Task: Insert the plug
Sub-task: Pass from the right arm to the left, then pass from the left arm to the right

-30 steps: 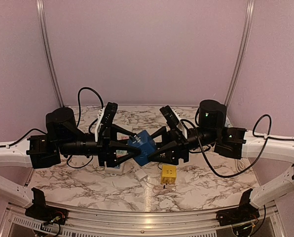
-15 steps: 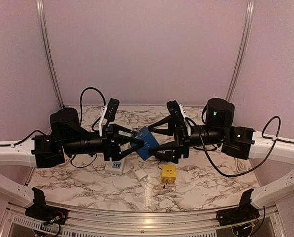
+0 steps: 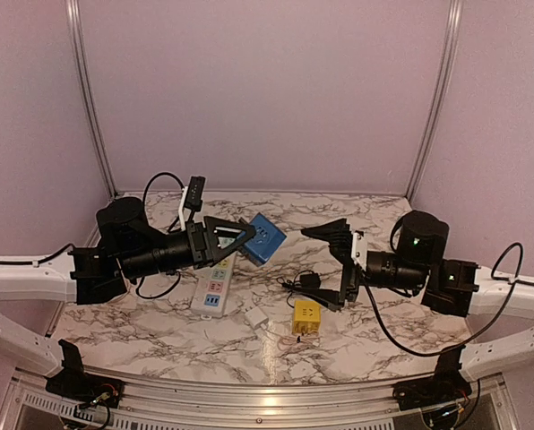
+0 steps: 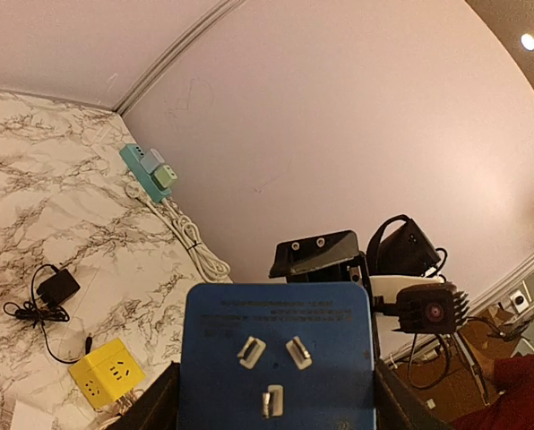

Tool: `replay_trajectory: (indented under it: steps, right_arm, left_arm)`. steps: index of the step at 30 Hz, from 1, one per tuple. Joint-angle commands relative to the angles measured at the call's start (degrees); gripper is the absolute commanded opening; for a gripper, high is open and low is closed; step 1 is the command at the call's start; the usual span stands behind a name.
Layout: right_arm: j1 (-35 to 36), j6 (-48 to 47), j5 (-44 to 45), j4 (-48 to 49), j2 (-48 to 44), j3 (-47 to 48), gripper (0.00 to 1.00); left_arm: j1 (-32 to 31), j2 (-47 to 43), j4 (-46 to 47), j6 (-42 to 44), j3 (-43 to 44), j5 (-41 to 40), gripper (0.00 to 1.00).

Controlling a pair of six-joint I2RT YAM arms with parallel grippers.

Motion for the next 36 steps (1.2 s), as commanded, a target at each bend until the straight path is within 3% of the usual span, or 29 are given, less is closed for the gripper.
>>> replay_trajectory:
  steps: [1,7,14,27,32,36]
  right_arm:
    - [0.9,-12.7,6.8,7.0,-2.5,-2.1,0.99]
    - [2.8,-25.1,17.4,7.6,-0.8,-2.3,0.99]
    - [9.8,-39.3,30.6,11.2,6.1,-2.6,0.99]
    - [11.7,-43.3,31.9,16.9,10.7,-2.9,0.97]
    - [12.7,-45.4,34.6,21.0,13.9,-3.0,0.92]
    - [13.2,-46.9,38.3,25.6,16.3,-3.1,0.82]
  left_arm:
    - [0.8,1.4,3.5,-12.1,0.6,-1.8,0.0]
    - [1.3,3.8,-3.8,-21.0,2.1,-3.6,0.0]
    - [1.8,6.5,-3.1,-28.0,2.6,-1.5,0.0]
    - [2.1,7.7,3.5,-36.0,0.1,0.7,0.0]
    - [2.0,9.0,7.7,-38.8,-0.9,1.9,0.0]
    - [2.0,9.8,9.0,-39.6,-1.1,2.7,0.0]
